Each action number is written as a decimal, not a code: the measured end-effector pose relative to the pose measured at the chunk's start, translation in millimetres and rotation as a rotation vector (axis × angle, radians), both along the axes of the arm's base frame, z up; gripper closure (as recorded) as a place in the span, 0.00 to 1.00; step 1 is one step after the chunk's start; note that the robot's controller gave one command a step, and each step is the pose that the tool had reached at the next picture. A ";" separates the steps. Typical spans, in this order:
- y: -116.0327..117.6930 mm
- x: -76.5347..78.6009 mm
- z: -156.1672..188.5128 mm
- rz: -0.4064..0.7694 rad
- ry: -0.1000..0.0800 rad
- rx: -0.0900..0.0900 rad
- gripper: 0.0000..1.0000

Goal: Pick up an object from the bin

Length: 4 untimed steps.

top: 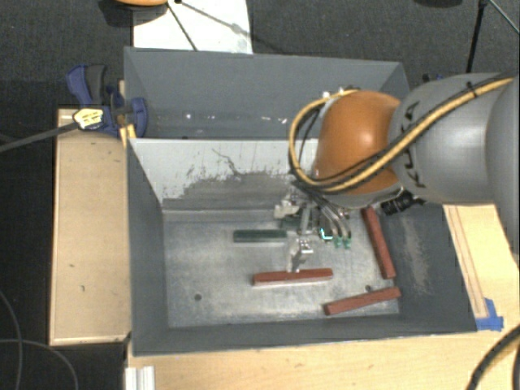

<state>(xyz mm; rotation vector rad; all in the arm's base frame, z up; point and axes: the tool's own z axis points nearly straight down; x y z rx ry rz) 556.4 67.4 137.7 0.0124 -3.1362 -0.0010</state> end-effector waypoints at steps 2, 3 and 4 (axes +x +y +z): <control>-2.2 -45.5 -62.5 0.193 -0.010 0.001 1.00; -2.2 -45.5 -62.5 0.192 -0.010 0.001 1.00; -15.6 -66.8 55.6 0.194 -0.007 0.000 1.00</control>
Offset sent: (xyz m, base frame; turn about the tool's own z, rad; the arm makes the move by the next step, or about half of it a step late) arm -0.0472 -0.0026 -0.0651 -0.1960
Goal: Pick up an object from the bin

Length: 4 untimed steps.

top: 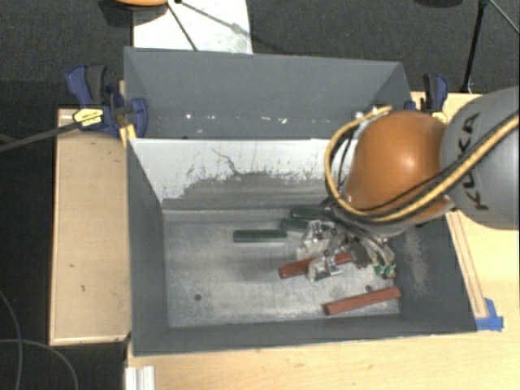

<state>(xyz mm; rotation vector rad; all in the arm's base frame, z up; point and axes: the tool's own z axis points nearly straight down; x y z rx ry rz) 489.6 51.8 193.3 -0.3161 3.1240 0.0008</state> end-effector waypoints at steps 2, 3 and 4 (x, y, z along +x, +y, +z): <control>-0.1 0.0 0.0 -0.006 0.000 0.000 1.00; -0.1 0.0 0.0 -0.007 0.000 0.000 1.00; -11.3 3.8 30.0 0.160 0.009 0.000 1.00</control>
Offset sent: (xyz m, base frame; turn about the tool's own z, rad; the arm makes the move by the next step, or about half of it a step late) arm 0.0000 0.0000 0.0000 0.0000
